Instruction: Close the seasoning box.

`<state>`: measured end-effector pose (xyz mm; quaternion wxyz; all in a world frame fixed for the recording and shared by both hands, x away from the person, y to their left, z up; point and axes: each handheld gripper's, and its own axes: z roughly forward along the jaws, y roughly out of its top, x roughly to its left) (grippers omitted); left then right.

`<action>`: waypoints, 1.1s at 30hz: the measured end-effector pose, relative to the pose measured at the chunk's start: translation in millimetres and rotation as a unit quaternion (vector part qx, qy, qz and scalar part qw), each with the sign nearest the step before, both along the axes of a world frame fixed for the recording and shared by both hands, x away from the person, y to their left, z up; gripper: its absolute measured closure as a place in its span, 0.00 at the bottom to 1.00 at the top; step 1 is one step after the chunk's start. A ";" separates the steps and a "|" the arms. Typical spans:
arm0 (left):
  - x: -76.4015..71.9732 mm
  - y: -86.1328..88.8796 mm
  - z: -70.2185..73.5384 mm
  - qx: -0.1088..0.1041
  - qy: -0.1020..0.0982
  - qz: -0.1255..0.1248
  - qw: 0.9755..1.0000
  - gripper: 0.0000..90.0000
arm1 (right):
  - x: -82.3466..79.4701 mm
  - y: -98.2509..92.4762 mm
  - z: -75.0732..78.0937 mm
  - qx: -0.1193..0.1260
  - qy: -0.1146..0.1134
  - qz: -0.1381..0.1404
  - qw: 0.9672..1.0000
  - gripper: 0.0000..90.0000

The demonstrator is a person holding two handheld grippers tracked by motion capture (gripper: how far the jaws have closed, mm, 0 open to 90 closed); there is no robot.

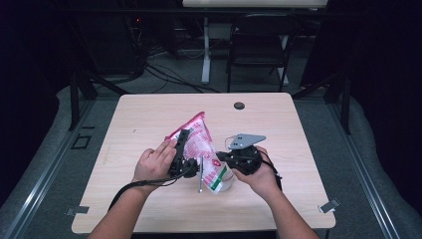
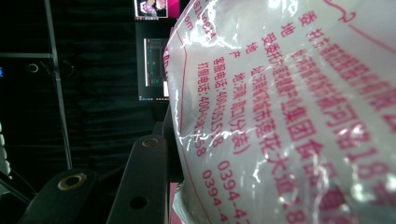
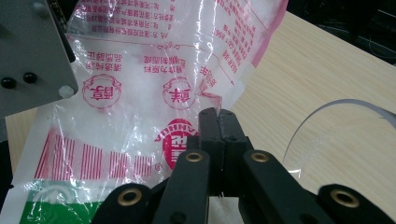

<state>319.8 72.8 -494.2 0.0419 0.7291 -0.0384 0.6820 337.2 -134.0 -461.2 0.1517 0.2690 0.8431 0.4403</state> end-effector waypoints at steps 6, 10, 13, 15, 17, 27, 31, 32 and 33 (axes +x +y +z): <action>0.9 0.8 -1.1 -0.002 0.000 -0.005 1.000 0.76 | 0.1 0.3 0.0 -0.001 0.000 0.000 1.000 1.00; 0.9 0.7 -0.3 -0.003 -0.001 -0.005 1.000 0.76 | 0.2 0.3 0.1 0.000 0.000 -0.001 1.000 1.00; 0.6 0.3 0.6 0.000 -0.006 -0.006 1.000 0.77 | 0.2 0.5 0.1 0.001 0.000 0.000 1.000 1.00; 0.7 0.2 0.9 0.000 -0.007 -0.007 1.000 0.77 | 0.2 0.6 0.0 0.002 -0.001 0.000 1.000 1.00; 0.5 0.0 1.4 0.002 -0.008 -0.007 1.000 0.77 | 0.2 0.5 0.0 0.002 0.000 -0.001 1.000 1.00; 0.5 -0.6 2.0 0.003 -0.008 -0.010 1.000 0.77 | 0.5 1.5 -0.8 0.000 -0.002 0.000 1.000 1.00; 0.2 -0.6 2.1 0.004 -0.007 -0.011 1.000 0.77 | 0.4 1.8 -0.9 0.000 -0.002 0.000 1.000 1.00; 0.2 -0.6 2.3 0.005 -0.007 -0.010 1.000 0.77 | 0.3 1.8 -0.9 -0.001 -0.002 0.000 1.000 1.00; 0.2 -0.5 2.0 0.004 -0.007 -0.010 1.000 0.77 | 0.4 1.6 -0.8 0.000 -0.002 -0.001 1.000 1.00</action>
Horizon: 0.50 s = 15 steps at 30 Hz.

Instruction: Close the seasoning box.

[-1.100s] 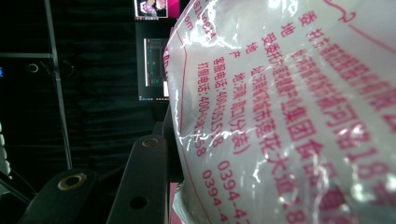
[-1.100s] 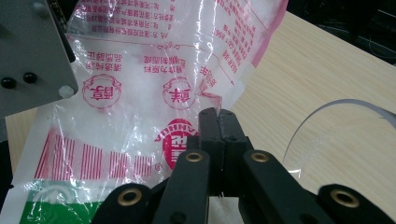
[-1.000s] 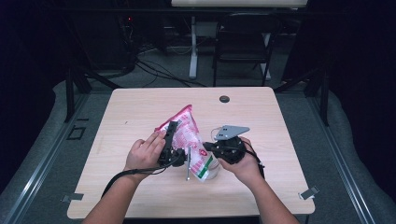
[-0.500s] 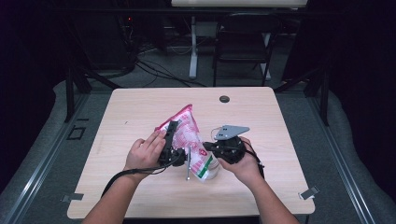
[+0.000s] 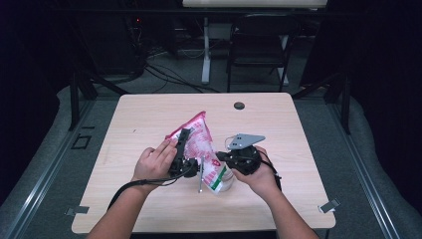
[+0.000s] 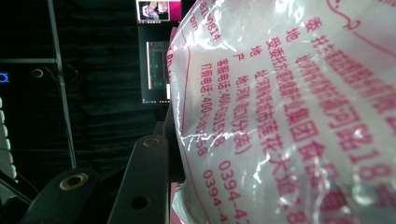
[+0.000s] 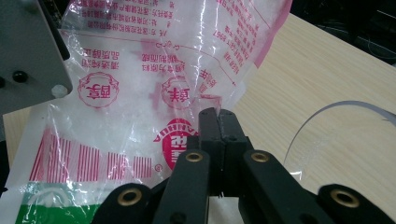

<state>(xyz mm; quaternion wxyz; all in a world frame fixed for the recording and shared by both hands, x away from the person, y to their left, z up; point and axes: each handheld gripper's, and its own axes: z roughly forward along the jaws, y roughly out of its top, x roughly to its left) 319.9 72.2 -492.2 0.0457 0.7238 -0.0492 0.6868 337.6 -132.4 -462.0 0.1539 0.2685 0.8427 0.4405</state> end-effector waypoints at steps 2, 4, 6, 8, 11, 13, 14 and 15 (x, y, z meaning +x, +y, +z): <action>0.0 0.1 0.3 0.002 0.001 0.000 1.000 0.77 | 0.0 -0.2 0.2 0.000 0.000 0.000 1.000 1.00; -0.1 0.1 0.2 0.002 -0.001 0.000 1.000 0.77 | 0.0 -0.2 0.0 0.000 0.001 0.000 1.000 1.00; -0.2 0.0 0.3 0.002 -0.001 0.000 1.000 0.77 | 0.0 -0.2 0.0 -0.001 0.000 0.000 1.000 1.00; -0.2 0.0 0.0 0.001 -0.001 -0.001 1.000 0.77 | 0.3 -0.4 -0.3 0.000 0.002 0.001 1.000 1.00; -0.5 0.0 0.4 0.003 -0.005 -0.001 1.000 0.77 | 0.2 -0.6 -0.2 -0.001 0.001 0.000 1.000 1.00; -0.5 0.0 0.6 0.003 -0.005 -0.001 1.000 0.77 | 0.4 -0.7 -0.2 -0.001 0.002 0.000 1.000 1.00; -0.4 0.1 0.8 0.004 -0.005 -0.001 1.000 0.77 | 0.4 -0.7 -0.3 -0.001 0.002 0.000 1.000 1.00; -0.4 0.1 0.9 0.003 -0.005 -0.001 1.000 0.77 | 0.4 -0.7 -0.3 -0.002 0.002 0.000 1.000 1.00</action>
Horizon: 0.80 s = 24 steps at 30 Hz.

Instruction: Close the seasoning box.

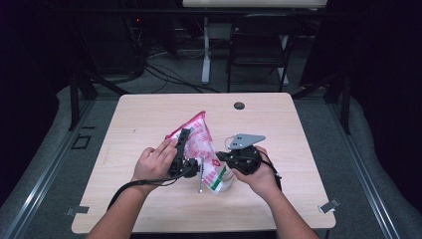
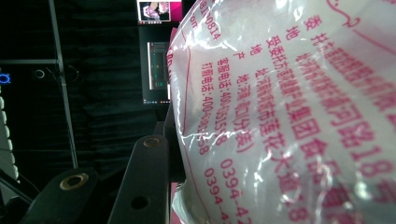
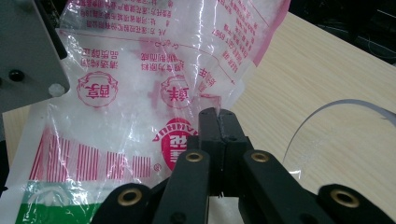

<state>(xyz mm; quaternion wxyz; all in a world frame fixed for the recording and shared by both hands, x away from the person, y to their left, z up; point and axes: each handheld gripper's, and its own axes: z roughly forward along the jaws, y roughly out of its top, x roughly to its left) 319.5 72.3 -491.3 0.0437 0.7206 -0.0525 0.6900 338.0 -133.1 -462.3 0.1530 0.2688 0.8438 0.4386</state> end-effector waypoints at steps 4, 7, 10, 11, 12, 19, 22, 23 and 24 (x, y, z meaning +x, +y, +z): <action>-0.3 -0.6 0.8 0.002 -0.001 0.001 1.000 0.77 | 0.1 -0.1 -0.1 -0.001 0.000 -0.001 1.000 1.00; -0.1 -0.9 0.6 0.002 -0.003 0.000 1.000 0.77 | 0.0 -0.1 0.0 -0.001 -0.001 -0.002 1.000 1.00; -0.2 -1.0 0.8 0.002 -0.002 0.000 1.000 0.77 | 0.1 -0.3 0.0 -0.001 -0.001 -0.003 1.000 1.00; -0.1 -1.1 0.6 0.000 -0.002 0.000 1.000 0.77 | 0.1 -0.3 0.0 -0.002 -0.001 -0.003 1.000 1.00; -0.1 -1.2 0.7 0.000 -0.002 -0.001 1.000 0.77 | 0.0 -0.2 0.0 -0.002 -0.001 -0.003 1.000 1.00; -1.0 -1.9 2.2 0.001 0.001 0.003 1.000 0.77 | -0.1 -0.4 0.2 -0.001 -0.002 -0.003 1.000 1.00; -0.4 -2.3 2.3 0.001 -0.004 -0.002 1.000 0.77 | 0.0 -0.4 0.1 -0.001 -0.002 -0.003 1.000 1.00; -0.5 -2.3 1.9 -0.001 -0.003 -0.002 1.000 0.77 | 0.0 -0.4 0.1 -0.001 -0.002 -0.003 1.000 1.00; -0.4 -2.3 1.7 -0.002 -0.003 -0.003 1.000 0.77 | 0.0 -0.5 0.1 -0.001 -0.002 -0.004 1.000 1.00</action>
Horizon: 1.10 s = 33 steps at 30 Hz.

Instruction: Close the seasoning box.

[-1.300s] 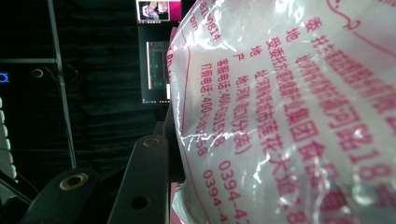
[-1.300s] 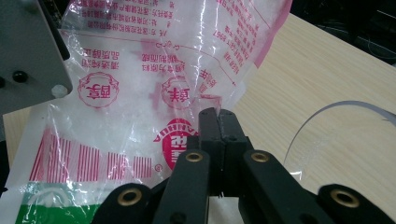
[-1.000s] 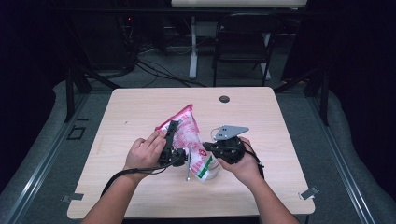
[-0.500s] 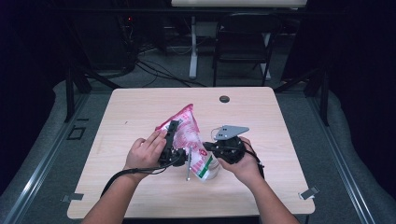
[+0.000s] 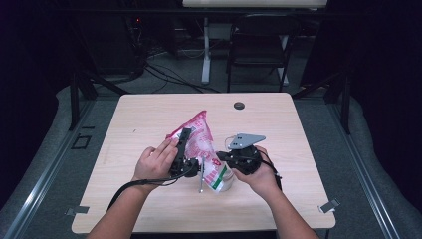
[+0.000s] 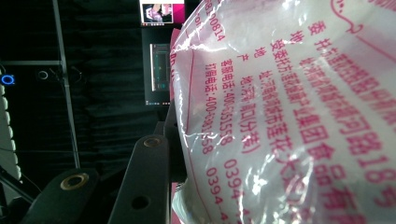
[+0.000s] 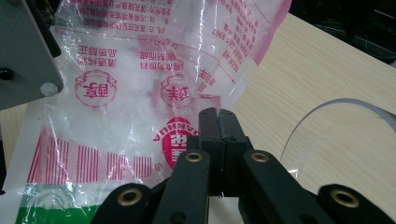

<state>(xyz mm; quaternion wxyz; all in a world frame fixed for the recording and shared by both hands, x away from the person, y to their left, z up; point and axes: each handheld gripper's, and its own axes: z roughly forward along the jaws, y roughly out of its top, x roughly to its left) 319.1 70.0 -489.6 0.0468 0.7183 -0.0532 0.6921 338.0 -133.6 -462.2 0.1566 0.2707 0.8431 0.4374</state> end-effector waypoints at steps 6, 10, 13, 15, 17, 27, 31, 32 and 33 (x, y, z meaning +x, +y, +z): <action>0.2 -0.3 0.5 0.003 -0.001 -0.002 1.000 0.77 | 0.1 0.1 -0.1 -0.001 0.000 -0.001 1.000 1.00; 0.0 -0.6 0.8 0.005 0.001 -0.001 1.000 0.77 | 0.5 -0.1 -0.3 -0.001 0.001 0.000 1.000 1.00; -1.0 -0.9 1.4 0.007 -0.004 -0.001 1.000 0.77 | 0.4 -0.1 -0.3 -0.004 0.000 0.001 1.000 1.00; -1.2 -1.0 1.5 0.006 -0.002 0.000 1.000 0.77 | 0.4 0.0 -0.5 -0.004 0.000 0.000 1.000 1.00; -1.1 -0.9 1.4 0.006 -0.002 -0.002 1.000 0.77 | 0.4 0.1 -0.5 -0.004 -0.001 0.000 1.000 1.00; -1.5 -1.3 2.5 0.005 -0.005 -0.003 1.000 0.78 | 0.6 0.3 -1.0 -0.004 0.000 0.000 1.000 1.00; -1.5 -1.7 2.4 0.003 -0.006 -0.005 1.000 0.78 | 0.5 0.4 -1.1 -0.004 0.000 0.000 1.000 1.00; -1.5 -1.7 2.3 0.003 -0.006 -0.005 1.000 0.78 | 0.5 0.3 -1.1 -0.004 0.000 -0.001 1.000 1.00; -1.5 -1.7 2.4 0.003 -0.006 -0.006 1.000 0.78 | 0.6 0.3 -1.1 -0.004 0.000 0.000 1.000 1.00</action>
